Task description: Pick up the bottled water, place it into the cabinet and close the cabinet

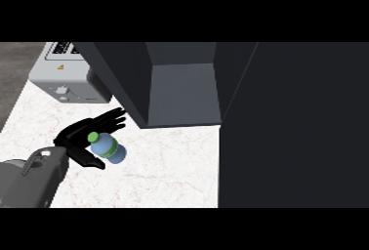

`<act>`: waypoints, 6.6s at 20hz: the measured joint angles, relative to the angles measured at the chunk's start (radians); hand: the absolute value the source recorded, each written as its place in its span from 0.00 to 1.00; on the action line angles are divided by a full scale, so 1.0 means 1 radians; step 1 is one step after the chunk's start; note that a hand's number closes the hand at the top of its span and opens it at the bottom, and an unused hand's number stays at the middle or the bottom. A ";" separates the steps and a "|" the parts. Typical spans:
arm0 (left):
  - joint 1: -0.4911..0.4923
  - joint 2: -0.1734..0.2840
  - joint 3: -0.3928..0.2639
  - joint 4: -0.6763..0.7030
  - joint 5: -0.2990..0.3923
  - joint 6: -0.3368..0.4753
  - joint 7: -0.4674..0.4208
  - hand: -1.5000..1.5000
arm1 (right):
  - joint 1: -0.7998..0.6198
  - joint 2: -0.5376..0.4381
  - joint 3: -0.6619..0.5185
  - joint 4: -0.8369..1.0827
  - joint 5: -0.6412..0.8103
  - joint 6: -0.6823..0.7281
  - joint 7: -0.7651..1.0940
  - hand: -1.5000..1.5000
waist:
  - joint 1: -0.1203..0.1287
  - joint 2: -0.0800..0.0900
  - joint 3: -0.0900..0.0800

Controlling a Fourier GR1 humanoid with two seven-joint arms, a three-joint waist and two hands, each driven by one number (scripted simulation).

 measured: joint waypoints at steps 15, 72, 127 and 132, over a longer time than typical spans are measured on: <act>-0.025 -0.033 -0.085 0.140 -0.049 0.073 -0.116 0.00 | -0.042 0.012 0.006 0.012 0.011 -0.018 0.013 0.00 | 0.001 0.004 -0.001; 0.358 -0.271 0.094 -0.329 0.449 0.499 -0.124 1.00 | -0.031 0.017 0.040 0.035 0.032 -0.058 0.011 0.00 | 0.052 -0.019 0.006; -0.627 -0.298 -0.312 0.247 0.385 1.513 -0.123 1.00 | -0.079 -0.001 0.103 0.102 0.017 -0.077 -0.009 0.00 | -0.002 0.001 0.005; -0.657 -0.283 -0.307 0.351 0.349 1.544 -0.161 1.00 | -0.096 -0.008 0.094 0.113 0.008 -0.071 -0.009 0.00 | -0.007 0.005 0.005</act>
